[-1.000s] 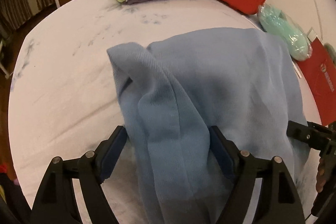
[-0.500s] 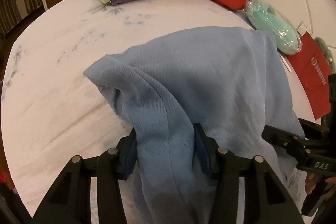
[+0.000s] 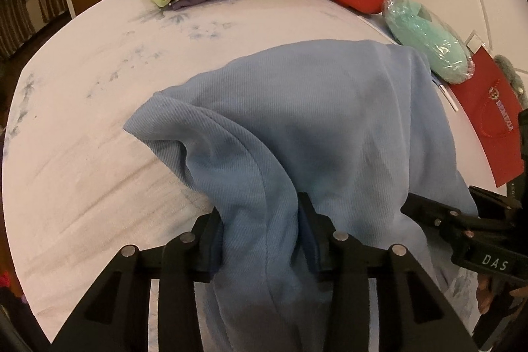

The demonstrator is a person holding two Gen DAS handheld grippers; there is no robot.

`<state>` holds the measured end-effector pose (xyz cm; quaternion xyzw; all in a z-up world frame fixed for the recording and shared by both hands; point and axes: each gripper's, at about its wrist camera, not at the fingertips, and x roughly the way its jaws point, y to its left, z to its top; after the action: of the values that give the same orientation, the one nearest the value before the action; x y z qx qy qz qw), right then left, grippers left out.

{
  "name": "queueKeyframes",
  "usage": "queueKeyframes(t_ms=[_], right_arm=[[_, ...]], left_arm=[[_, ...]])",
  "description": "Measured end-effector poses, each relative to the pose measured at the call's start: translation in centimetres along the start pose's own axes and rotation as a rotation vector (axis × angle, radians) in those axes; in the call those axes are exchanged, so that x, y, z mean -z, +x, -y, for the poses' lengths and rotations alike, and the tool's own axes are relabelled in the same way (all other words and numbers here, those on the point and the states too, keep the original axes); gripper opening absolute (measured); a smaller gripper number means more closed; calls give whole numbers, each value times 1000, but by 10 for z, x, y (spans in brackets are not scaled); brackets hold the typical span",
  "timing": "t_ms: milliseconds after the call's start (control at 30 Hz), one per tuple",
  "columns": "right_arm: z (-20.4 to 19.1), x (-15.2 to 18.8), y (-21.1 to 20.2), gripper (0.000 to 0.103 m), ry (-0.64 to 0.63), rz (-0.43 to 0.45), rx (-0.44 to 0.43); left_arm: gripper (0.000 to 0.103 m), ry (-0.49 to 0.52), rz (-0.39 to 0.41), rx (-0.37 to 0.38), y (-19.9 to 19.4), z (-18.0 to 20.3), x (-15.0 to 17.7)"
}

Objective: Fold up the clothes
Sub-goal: 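Close both tools on the folded sweatpants and lift the bundle, then carry the bundle with both tools toward the stack of folded clothes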

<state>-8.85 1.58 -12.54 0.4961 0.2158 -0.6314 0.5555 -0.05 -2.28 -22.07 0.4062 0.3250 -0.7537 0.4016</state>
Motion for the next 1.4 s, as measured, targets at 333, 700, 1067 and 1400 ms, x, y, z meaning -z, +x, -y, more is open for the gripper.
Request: queueKeyframes(t_ms=[333,700,1067,1400], right_arm=[[-8,5,-2,33,-16,10,-1],[-3,6,-1,34,7,19,-40],[-20,13,-15,20,-6,62,-44],[-38,10,-95,18,12,240,-105]], left_arm=[[29,3,37,-20,-2,6,6],[33,3,58,1,-2,6,7],[15,57,63,42,-18,11,5],[15,173,192,98,-108,26,-33]])
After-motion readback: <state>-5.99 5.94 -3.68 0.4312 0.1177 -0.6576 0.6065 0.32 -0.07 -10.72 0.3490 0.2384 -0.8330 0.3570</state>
